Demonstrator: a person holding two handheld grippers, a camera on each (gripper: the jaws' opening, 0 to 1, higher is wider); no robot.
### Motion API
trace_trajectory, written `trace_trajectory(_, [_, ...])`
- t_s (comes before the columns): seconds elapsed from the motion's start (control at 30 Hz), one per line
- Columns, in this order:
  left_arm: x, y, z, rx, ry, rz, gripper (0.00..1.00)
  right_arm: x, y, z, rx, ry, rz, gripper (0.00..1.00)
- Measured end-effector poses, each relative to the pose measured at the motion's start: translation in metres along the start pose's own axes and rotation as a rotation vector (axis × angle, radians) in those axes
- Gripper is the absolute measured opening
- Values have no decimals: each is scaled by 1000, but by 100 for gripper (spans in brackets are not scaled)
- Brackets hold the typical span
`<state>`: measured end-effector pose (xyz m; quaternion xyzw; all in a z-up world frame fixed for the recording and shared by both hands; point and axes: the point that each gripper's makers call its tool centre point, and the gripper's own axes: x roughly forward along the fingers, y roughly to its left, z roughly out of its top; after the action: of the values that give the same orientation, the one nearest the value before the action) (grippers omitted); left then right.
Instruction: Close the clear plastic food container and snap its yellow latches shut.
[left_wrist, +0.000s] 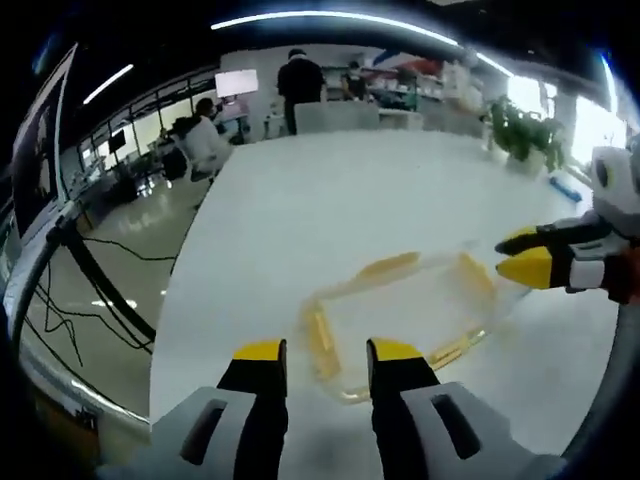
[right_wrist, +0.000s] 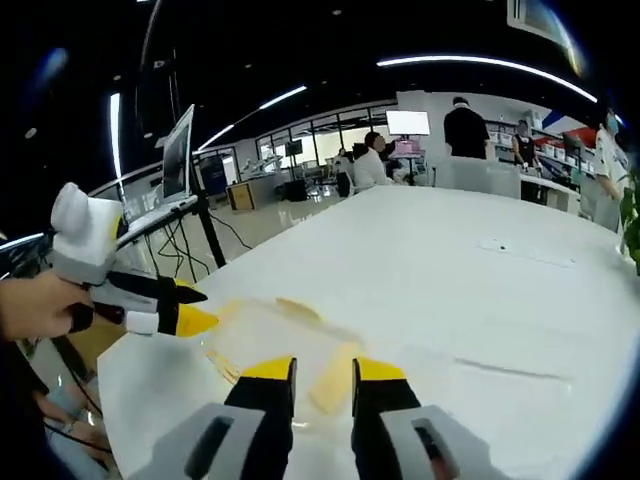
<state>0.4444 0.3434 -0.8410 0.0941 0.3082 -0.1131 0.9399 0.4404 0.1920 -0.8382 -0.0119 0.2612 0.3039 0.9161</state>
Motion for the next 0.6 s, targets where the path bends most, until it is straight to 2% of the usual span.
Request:
trace_trajectory(0.2, [5,1,-2,-10,-2,-2,23,7,-1,-8,25,24,-32,13])
trace_trajectory(0.3, [10,1,-6,-24,6,-12,21,8,-2,-12,46,35,-39,7])
trace_trajectory(0.4, [14,-1,-12,-91,15,-33,15,11,-3,-16,62,45,-42,6])
trace_trajectory(0.6, [14,-1,-12,-77,15,-33,7,12,-3,-15,56,51,-39,5])
